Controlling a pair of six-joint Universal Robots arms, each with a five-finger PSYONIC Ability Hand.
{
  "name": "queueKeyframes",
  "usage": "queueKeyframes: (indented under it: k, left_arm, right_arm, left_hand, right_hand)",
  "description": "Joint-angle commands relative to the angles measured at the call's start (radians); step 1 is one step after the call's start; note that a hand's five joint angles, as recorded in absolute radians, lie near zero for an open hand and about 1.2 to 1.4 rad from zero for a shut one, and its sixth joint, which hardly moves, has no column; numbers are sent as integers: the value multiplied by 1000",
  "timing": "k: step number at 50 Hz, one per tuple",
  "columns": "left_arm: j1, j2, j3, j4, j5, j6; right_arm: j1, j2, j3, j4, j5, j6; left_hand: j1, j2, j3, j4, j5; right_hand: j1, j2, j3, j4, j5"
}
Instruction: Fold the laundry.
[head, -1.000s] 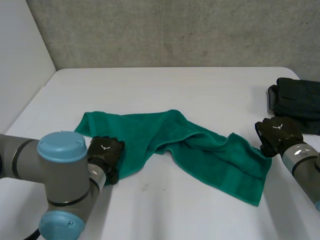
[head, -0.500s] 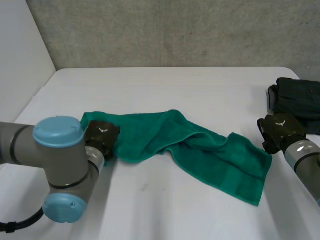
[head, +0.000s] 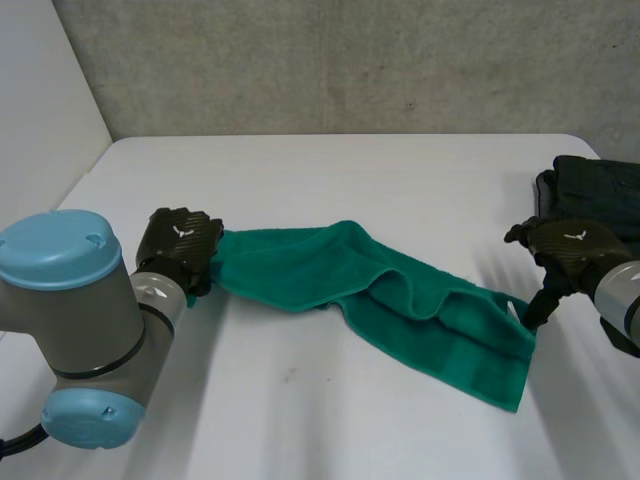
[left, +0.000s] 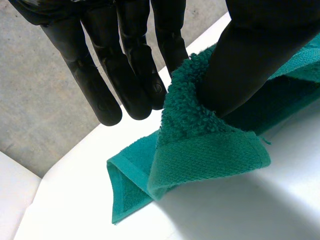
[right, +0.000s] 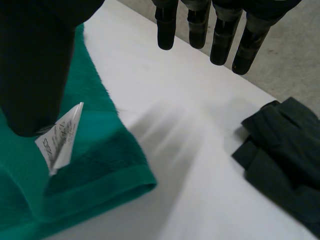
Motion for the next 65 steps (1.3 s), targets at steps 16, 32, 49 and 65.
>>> queueKeyframes:
  k: [16,32,49,65]
  left_arm:
    - [5,4,-9,1,1,-3]
    - [4,38,-8,1,0,-4]
    - [7,39,-11,1,1,-4]
    - [11,41,-12,1,0,-4]
  right_arm:
    - [147,-76,101,-1,52,142]
    - [289,63,294,-255,52,139]
    - [317,145,294,-413,146,40]
    - [306,175,254,-443,153,1]
  left_hand:
    - [227,206,209,198,298]
    - [227,206,209,198,298]
    - [227,206,209,198,298]
    - [227,206,209,198,298]
  right_hand:
    - [-25,-40,-37,-53,-67]
    - [103,87,90,74,60]
    - [511,495,498,482,468]
    - [767,751,754,738,724]
